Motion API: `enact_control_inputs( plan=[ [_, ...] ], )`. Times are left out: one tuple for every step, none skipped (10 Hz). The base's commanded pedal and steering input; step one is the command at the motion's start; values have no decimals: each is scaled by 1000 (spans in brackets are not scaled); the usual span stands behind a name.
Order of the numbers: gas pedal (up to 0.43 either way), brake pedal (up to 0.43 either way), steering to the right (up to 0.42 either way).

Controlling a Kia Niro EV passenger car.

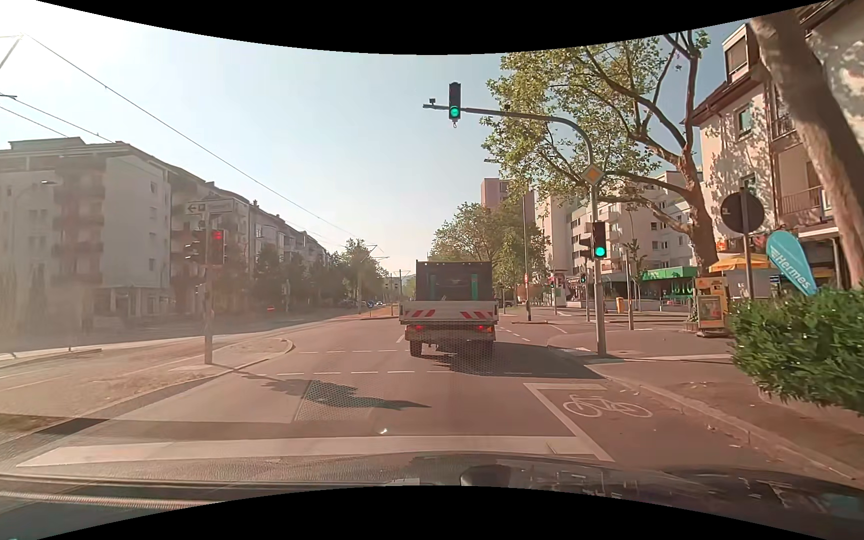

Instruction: Follow the waypoints while adhering to traffic rules and regulations

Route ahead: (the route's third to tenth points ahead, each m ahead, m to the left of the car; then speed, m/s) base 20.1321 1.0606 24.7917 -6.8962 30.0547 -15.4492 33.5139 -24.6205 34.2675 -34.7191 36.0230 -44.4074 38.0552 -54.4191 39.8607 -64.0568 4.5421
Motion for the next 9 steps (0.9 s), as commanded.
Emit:
enact_control_inputs(
  plan=[
    [157,0,4],
    [118,0,3],
    [87,0,1],
    [67,0,-1],
    [67,0,-2],
    [67,0,-3],
    [67,0,-2],
    [67,0,-3],
    [67,0,-2]
  ],
)
